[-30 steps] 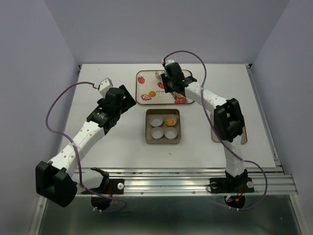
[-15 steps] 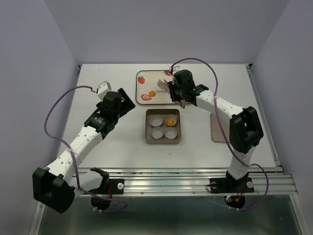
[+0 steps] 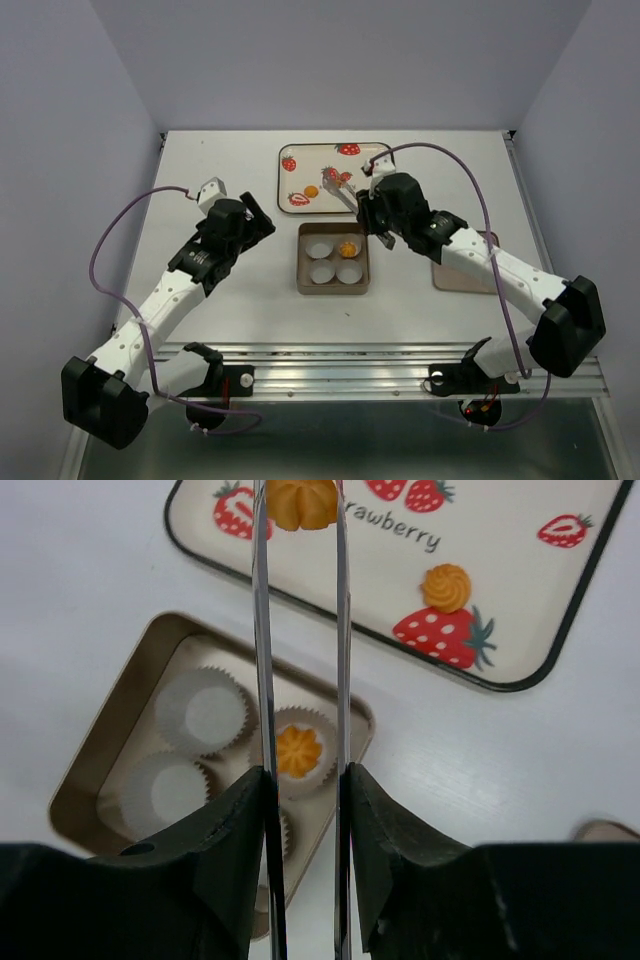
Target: Pack the cookies
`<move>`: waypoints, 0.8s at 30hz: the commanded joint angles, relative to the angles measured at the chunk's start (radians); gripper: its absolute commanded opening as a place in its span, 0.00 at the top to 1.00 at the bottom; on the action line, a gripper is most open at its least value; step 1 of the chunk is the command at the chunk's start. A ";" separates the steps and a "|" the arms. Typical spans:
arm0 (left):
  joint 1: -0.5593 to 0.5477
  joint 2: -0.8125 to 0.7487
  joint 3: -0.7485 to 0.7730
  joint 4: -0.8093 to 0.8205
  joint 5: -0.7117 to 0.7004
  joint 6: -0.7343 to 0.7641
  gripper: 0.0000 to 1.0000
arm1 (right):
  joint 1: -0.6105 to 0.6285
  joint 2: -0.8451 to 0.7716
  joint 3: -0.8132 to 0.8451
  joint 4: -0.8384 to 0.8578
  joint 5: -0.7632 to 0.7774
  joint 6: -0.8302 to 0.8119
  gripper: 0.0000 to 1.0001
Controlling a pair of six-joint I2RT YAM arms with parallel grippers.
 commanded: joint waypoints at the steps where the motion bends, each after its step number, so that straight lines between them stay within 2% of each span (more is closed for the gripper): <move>1: 0.003 -0.040 -0.003 -0.017 -0.012 0.019 0.01 | 0.103 -0.080 -0.065 0.032 0.013 0.014 0.64; 7: 0.003 -0.094 -0.041 -0.021 0.009 0.008 0.01 | 0.184 -0.144 -0.137 -0.006 0.047 0.075 0.64; 14: 0.003 -0.127 -0.064 -0.052 0.004 0.008 0.01 | 0.244 -0.129 -0.170 -0.032 0.067 0.104 0.64; 24: 0.003 -0.123 -0.074 -0.052 0.006 0.011 0.01 | 0.263 -0.100 -0.188 -0.050 0.076 0.120 0.64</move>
